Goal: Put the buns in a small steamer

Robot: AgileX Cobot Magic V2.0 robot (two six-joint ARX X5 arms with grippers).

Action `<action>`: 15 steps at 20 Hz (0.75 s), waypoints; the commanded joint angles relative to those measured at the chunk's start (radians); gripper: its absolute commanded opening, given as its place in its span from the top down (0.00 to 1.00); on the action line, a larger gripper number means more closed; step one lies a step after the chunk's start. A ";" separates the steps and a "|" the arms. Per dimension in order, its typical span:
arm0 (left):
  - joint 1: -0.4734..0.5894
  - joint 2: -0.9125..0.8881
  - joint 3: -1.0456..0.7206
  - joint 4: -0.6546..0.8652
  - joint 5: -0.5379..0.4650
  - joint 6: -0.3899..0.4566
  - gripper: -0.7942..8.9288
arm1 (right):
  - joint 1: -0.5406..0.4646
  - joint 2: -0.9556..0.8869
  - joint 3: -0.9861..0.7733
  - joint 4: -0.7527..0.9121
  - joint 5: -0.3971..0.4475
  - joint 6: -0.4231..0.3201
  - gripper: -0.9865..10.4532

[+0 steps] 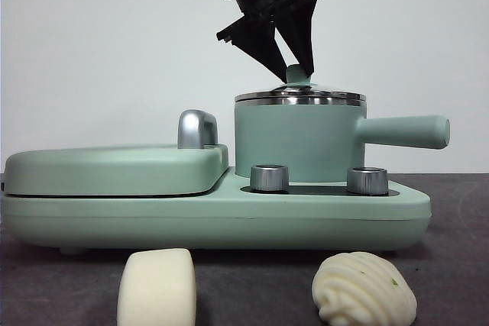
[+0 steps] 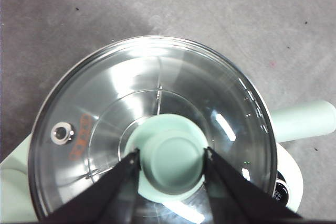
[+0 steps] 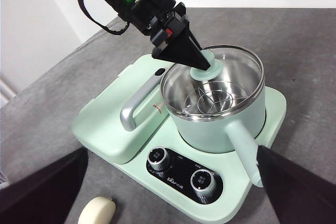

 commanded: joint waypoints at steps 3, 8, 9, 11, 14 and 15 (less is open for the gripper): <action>-0.010 0.026 0.032 -0.016 -0.006 0.027 0.84 | 0.000 0.004 0.018 0.009 0.000 0.011 0.46; -0.007 0.026 0.065 -0.032 -0.006 0.028 0.86 | 0.000 0.004 0.018 0.009 0.000 0.011 0.46; -0.007 0.025 0.089 -0.046 -0.006 0.027 0.86 | 0.000 0.004 0.018 0.009 0.000 0.011 0.46; -0.006 0.013 0.142 -0.073 -0.006 0.025 0.87 | 0.000 0.005 0.018 0.009 0.000 0.019 0.46; -0.004 -0.017 0.199 -0.111 -0.006 0.022 0.90 | 0.004 0.031 0.027 -0.015 -0.004 0.058 0.46; 0.002 -0.025 0.214 -0.129 -0.010 0.022 0.90 | 0.015 0.054 0.035 -0.034 -0.005 0.058 0.46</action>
